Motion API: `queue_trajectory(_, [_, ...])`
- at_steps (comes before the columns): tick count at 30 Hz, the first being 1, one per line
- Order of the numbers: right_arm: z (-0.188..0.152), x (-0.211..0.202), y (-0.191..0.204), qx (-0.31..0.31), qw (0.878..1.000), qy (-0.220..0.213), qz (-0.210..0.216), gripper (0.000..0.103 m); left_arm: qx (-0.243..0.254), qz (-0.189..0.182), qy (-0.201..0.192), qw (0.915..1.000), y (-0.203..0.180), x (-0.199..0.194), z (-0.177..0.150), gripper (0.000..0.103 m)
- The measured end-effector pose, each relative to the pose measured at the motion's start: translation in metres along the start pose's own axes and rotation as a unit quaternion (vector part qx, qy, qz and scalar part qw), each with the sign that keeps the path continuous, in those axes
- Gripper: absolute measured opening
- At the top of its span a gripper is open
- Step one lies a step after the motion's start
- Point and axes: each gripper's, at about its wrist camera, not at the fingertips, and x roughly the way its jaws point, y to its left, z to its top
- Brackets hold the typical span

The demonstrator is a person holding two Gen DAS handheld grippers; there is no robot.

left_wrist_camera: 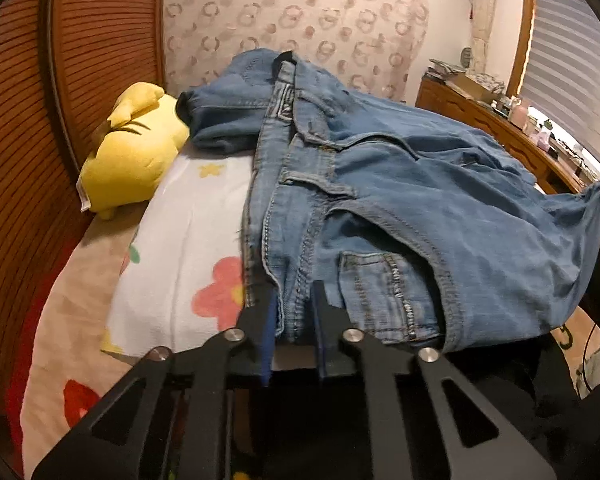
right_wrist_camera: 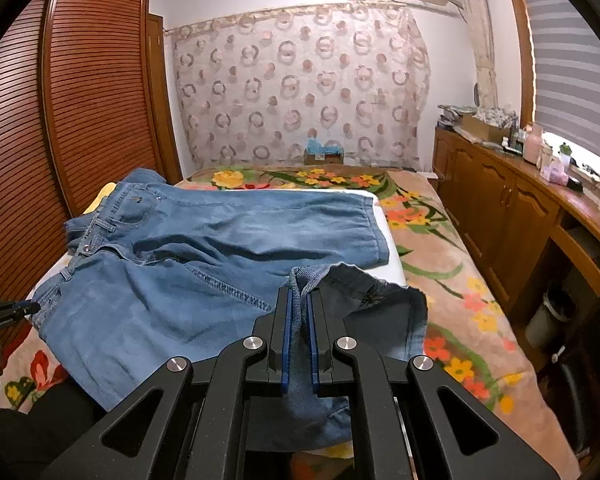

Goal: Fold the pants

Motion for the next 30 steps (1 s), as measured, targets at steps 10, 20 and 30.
queue_trajectory(10, [0.032,-0.007,0.015,-0.037,0.999,-0.036,0.012,0.006,0.030,-0.019,-0.063,0.9974,-0.017,-0.038,0.037,0.007])
queue_trajectory(20, [0.083,0.051,0.062,-0.087,0.994,-0.045,0.050,0.006,0.069,-0.028,-0.112,0.9908,-0.044,-0.039,0.094,0.007])
queue_trajectory(30, [0.054,0.162,0.107,-0.103,0.985,0.061,0.126,0.006,0.069,-0.039,-0.097,0.9922,-0.055,-0.023,0.083,0.007])
